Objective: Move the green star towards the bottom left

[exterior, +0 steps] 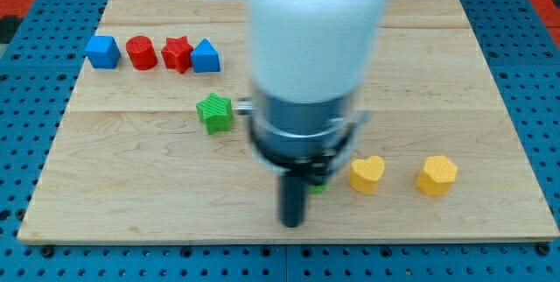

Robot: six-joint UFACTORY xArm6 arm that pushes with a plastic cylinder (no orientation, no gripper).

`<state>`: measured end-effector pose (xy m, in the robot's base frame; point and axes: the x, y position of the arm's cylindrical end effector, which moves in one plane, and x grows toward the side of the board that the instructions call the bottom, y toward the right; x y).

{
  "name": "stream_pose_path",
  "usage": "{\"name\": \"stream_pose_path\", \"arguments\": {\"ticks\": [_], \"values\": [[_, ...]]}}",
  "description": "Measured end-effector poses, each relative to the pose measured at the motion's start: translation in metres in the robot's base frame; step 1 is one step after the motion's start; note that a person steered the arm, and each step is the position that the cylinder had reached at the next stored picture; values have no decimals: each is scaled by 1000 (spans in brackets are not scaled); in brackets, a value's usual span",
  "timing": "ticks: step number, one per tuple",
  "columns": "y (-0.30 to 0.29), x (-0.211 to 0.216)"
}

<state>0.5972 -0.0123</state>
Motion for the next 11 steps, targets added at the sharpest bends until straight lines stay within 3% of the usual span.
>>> {"name": "stream_pose_path", "arguments": {"ticks": [1,3,4,7,9,10,11], "values": [[-76,-24],[7,-128],[-36,-150],[-111,-164],[-157,-129],[-221,-129],[-213,-116]]}}
